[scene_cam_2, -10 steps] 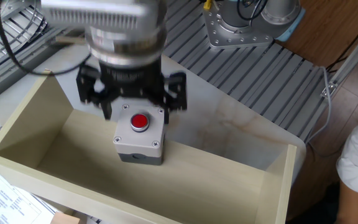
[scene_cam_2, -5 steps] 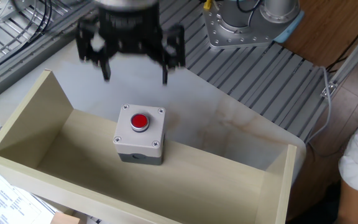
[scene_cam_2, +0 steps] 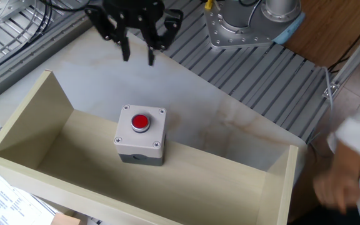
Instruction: Put the object on the shelf
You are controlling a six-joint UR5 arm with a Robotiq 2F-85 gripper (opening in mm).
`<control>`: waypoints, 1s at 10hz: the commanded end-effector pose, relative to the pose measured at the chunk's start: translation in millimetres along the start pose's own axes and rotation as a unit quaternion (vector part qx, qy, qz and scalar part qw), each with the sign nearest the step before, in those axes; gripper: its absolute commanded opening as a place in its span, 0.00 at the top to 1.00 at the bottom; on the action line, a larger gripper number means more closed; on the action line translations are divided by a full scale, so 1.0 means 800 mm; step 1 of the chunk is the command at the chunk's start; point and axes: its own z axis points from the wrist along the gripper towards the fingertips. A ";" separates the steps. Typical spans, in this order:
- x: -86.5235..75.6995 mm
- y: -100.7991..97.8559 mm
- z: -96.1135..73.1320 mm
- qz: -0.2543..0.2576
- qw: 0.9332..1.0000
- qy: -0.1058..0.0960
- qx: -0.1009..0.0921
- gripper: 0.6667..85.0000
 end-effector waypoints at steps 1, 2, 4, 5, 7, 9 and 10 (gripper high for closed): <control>0.036 -0.048 0.028 -0.021 1.000 -0.010 0.005 0.99; 0.051 -0.075 0.046 -0.042 0.999 -0.022 0.003 0.99; 0.064 -0.091 0.061 -0.018 1.000 -0.006 0.007 0.99; 0.070 -0.092 0.061 0.001 1.000 0.004 0.007 0.99; 0.066 -0.087 0.063 0.041 0.999 0.010 0.009 0.99; 0.076 -0.139 0.100 0.017 1.000 -0.012 0.013 0.99; 0.099 -0.168 0.120 0.012 1.000 -0.015 0.011 0.99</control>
